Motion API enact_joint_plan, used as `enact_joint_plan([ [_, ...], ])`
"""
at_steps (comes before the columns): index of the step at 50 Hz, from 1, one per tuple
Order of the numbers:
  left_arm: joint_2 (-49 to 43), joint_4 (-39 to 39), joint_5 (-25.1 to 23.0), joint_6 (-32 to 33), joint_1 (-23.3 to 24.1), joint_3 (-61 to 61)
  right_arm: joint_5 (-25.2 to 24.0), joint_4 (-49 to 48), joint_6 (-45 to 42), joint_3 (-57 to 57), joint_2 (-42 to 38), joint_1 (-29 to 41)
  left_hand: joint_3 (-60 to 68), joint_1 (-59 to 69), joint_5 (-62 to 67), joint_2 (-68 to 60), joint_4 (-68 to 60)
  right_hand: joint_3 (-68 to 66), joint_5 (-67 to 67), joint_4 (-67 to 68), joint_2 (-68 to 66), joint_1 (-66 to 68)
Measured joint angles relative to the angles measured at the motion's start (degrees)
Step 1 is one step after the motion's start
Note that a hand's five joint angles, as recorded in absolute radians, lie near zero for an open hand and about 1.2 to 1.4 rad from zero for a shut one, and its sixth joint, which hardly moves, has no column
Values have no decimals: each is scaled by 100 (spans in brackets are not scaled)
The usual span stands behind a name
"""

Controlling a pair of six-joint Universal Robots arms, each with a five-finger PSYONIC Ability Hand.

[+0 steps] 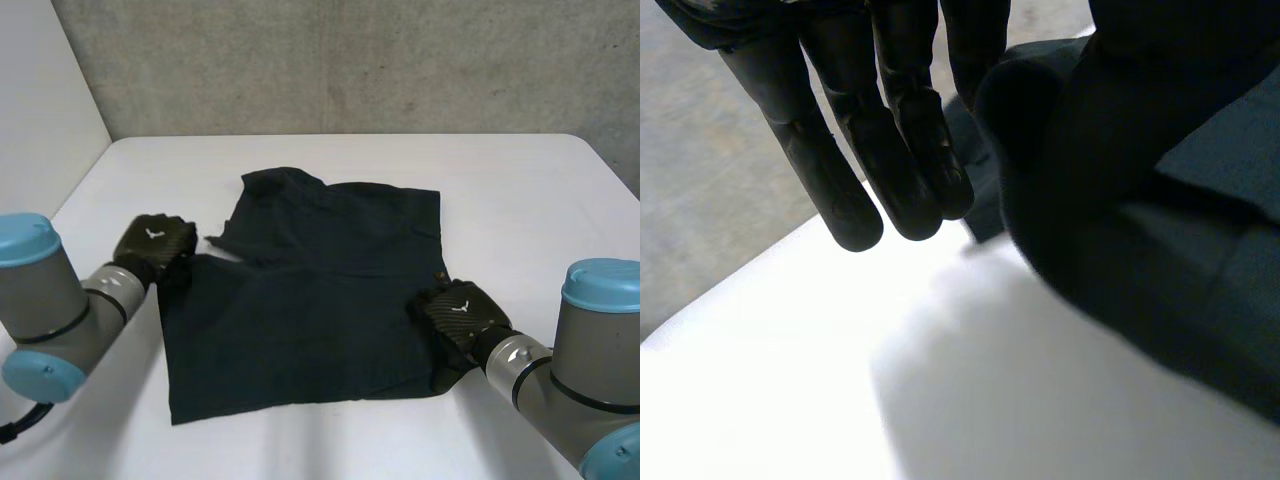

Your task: Fold the shorts.

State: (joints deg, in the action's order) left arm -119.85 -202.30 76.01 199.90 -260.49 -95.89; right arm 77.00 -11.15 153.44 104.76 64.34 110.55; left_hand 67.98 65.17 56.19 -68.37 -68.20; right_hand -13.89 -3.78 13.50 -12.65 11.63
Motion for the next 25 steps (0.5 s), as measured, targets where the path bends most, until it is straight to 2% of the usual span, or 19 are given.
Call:
enact_joint_plan([
  [8, -322, 249, 10, -604, -234, 395, 18, 5, 0, 6, -1, 9, 4, 0, 0, -6, -59, 0, 0, 0, 0, 0],
  [16, -795, 1161, 8, -795, -301, 920, 23, 8, 2, 21, 5, 17, -220, -100, -98, 271, 208, 0, 0, 0, 0, 0],
  [17, -854, 1342, 7, -799, -310, 1000, 26, 8, 1, 24, 8, 18, -1608, -1490, -1402, 1658, 1637, 0, 0, 0, 0, 0],
  [25, -871, 1883, -19, -802, -354, 1227, 35, 10, 1, 40, 33, 18, -2411, -2105, -2223, 2483, 2477, 0, 0, 0, 0, 0],
])
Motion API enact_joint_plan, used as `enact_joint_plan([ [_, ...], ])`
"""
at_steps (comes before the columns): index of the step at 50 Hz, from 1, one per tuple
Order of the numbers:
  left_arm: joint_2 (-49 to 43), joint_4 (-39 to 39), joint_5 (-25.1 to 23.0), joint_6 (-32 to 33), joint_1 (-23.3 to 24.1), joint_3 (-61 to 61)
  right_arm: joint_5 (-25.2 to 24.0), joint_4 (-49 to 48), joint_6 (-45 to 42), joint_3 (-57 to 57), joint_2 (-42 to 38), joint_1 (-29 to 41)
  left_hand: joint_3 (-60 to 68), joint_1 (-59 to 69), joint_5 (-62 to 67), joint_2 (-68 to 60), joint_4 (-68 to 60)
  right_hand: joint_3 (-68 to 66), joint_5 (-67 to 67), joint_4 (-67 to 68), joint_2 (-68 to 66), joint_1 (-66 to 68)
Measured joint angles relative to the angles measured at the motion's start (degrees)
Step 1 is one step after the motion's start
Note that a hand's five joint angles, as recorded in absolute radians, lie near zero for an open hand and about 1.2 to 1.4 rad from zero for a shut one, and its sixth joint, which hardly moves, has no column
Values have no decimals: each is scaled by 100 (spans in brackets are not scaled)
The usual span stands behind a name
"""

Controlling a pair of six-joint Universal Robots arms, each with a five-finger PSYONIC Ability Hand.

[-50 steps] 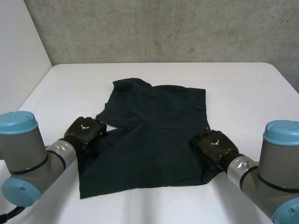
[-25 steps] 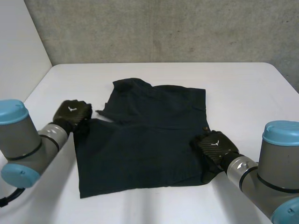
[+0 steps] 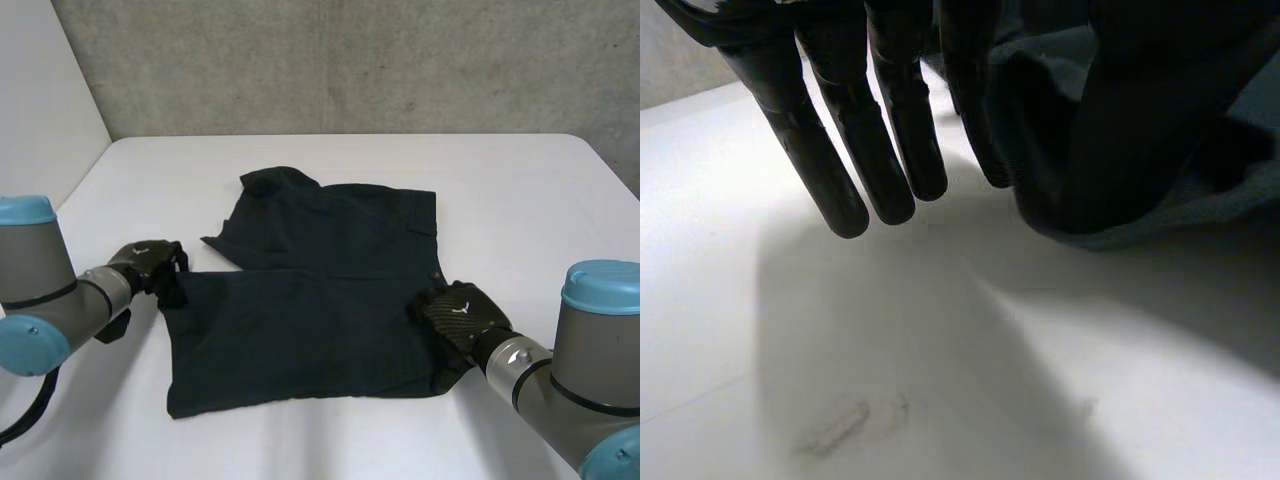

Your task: Fold the shorts.

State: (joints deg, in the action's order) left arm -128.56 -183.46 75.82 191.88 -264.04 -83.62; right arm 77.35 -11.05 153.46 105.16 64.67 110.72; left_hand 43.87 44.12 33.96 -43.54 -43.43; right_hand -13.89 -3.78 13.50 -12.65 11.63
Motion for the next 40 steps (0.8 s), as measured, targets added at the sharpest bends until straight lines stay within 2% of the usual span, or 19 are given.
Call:
enact_joint_plan([
  [7, 434, -38, -122, 8, 12, -221, 2, 4, 1, -3, 19, -4, -36, -28, -102, 55, 53, 0, 0, 0, 0, 0],
  [17, 699, -627, -644, 87, 145, -796, 7, 6, 0, -4, 20, 10, -40, -47, -110, 59, 54, 0, 0, 0, 0, 0],
  [28, 607, -757, -675, 106, 282, -756, 3, 4, -1, -5, 12, 9, -31, -42, -88, 39, 36, 0, 0, 0, 0, 0],
  [29, 605, -758, -673, 105, 284, -748, 2, 4, -1, -4, 11, 10, 906, 1014, 862, -998, -941, 0, 0, 0, 0, 0],
  [30, 605, -761, -669, 104, 284, -728, 2, 2, -3, -5, 7, 9, 1032, 1084, 926, -1062, -1005, 0, 0, 0, 0, 0],
  [31, 605, -767, -662, 103, 283, -701, 2, 1, -4, -5, 3, 9, 1941, 1992, 1892, -1990, -2003, 0, 0, 0, 0, 0],
  [33, 607, -795, -626, 93, 270, -623, 2, -1, -4, -5, -2, 10, 2380, 2084, 2230, -2453, -2473, 0, 0, 0, 0, 0],
  [40, 579, -868, -281, 59, 177, -321, 1, -1, -8, -4, -8, 11, 2412, 2084, 2230, -2488, -2522, 0, -34, 0, 0, 0],
])
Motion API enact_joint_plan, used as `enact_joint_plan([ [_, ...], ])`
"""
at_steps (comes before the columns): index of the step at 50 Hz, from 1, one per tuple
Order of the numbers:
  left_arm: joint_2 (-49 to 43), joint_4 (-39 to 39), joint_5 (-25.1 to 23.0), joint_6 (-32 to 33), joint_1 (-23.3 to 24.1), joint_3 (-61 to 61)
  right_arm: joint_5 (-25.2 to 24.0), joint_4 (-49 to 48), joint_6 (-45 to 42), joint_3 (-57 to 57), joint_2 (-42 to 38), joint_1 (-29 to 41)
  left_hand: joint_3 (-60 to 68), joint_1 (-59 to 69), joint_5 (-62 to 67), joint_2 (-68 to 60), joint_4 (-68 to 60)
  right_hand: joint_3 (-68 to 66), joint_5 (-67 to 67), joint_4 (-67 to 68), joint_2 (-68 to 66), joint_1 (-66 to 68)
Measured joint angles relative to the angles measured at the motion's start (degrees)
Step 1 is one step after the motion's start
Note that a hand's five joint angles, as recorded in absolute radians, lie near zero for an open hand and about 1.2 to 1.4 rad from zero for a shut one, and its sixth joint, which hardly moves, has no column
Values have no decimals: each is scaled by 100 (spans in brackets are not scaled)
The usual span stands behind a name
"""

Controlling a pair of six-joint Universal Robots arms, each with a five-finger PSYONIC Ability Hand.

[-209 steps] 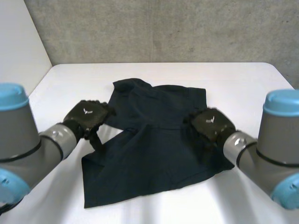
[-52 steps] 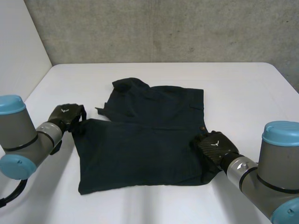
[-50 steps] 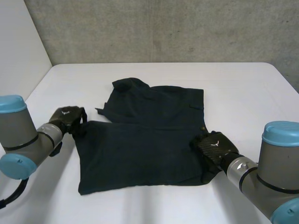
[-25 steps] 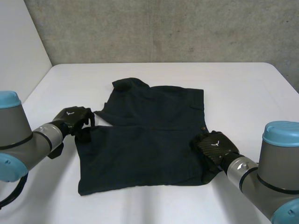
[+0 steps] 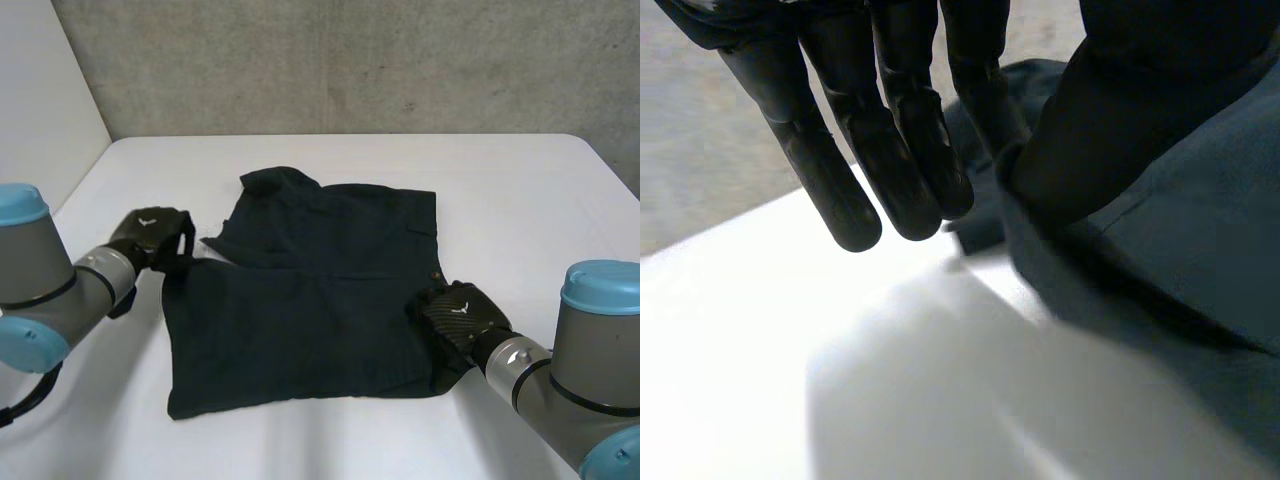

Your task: Fold the shorts.

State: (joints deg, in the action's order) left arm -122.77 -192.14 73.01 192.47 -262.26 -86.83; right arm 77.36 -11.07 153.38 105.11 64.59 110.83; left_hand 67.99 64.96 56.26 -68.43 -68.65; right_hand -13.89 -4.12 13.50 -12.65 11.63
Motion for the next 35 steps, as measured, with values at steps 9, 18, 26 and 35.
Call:
enact_joint_plan([
  [9, -276, 19, 715, -2, -146, 274, 5, 7, -1, 1, 1, 0, 0, 0, 0, 0, -2, 0, -30, 0, 0, 0],
  [18, -403, 41, 823, -13, -96, 293, 8, 11, 3, 19, 18, 0, -677, -363, -357, 715, 718, 0, -47, 0, 0, 0],
  [26, -8, 57, 786, -23, -46, 165, 3, 13, 8, 35, 53, -43, -3181, -2919, -3066, 3244, 3290, 0, -47, 0, 0, 0],
  [35, 1318, 72, 680, 14, 116, -811, -30, 49, 7, 87, 150, -71, -3182, -2919, -3068, 3266, 3293, 0, -52, 0, 0, 0],
])
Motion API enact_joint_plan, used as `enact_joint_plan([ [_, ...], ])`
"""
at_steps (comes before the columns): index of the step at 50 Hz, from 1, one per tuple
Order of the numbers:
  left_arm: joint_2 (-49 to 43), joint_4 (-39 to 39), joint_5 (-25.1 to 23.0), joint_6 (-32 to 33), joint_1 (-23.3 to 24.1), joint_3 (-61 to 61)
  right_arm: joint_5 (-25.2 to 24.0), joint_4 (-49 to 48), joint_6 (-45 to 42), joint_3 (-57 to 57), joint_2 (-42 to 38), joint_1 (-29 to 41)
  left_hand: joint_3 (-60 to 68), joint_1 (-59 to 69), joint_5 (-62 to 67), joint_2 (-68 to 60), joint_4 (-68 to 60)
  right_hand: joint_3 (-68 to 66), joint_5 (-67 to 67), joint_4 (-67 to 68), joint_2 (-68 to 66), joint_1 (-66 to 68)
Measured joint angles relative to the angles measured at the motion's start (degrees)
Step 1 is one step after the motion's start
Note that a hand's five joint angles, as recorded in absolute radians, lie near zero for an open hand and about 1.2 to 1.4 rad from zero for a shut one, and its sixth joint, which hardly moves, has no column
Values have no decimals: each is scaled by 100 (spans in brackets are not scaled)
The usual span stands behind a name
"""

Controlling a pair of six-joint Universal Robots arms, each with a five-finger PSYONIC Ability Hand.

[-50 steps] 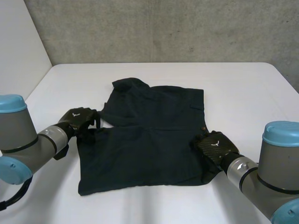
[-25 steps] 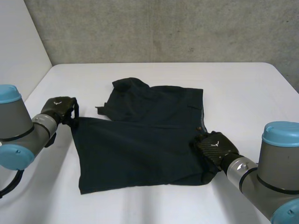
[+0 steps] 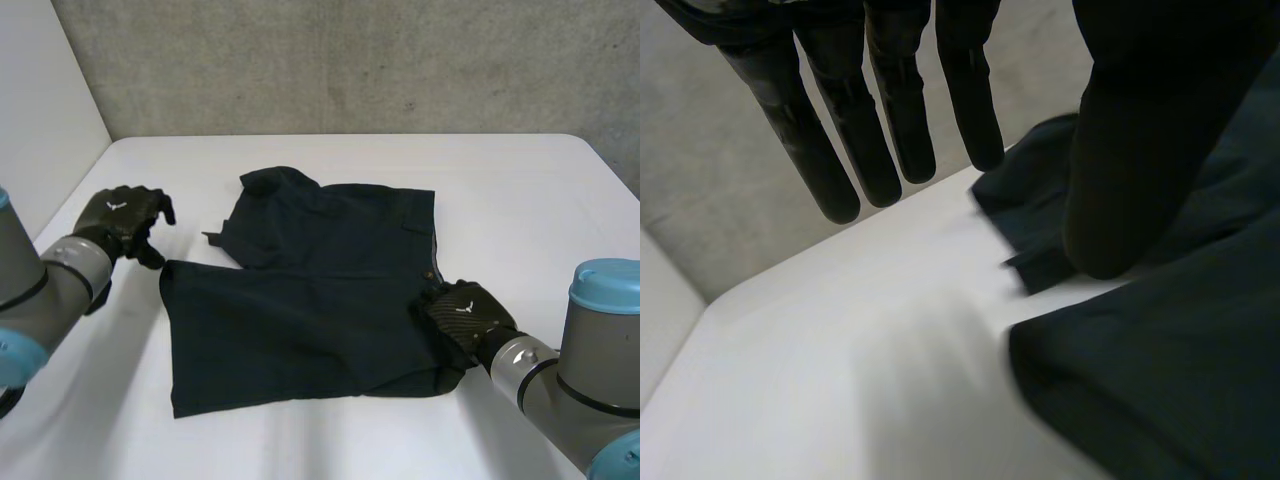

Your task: Fold the shorts.

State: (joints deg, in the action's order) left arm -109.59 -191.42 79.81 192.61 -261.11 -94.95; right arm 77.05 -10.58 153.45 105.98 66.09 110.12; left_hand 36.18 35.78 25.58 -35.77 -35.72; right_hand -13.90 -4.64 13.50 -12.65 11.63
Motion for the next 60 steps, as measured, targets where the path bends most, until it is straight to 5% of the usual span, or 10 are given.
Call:
enact_joint_plan([
  [15, 1962, 1, -10, 35, 1318, -2430, -12, 13, -160, 373, 437, -153, 0, 0, 0, 0, 0, 0, -53, 0, -135, 0],
  [22, 2031, -32, 587, 36, 1794, -2905, -87, 9, -856, 738, 807, -358, 0, 0, 0, 0, 0, 0, -47, 0, -136, 0],
  [32, 1456, -145, 1176, 183, 1910, -2984, -364, -39, -1353, 912, 862, -591, -104, -64, -128, 114, 114, -398, -268, 418, -512, 353],
  [56, 991, -948, 1403, 643, 1898, -3087, -809, -714, -1267, 893, 473, -652, -106, -70, -153, 131, 116, -2249, -1961, 2284, -2381, 1959],
  [60, 923, -983, 1413, 670, 1897, -3084, -808, -755, -1274, 879, 413, -650, -105, -70, -154, 131, 116, -3600, -3283, 3644, -3724, 2978],
])
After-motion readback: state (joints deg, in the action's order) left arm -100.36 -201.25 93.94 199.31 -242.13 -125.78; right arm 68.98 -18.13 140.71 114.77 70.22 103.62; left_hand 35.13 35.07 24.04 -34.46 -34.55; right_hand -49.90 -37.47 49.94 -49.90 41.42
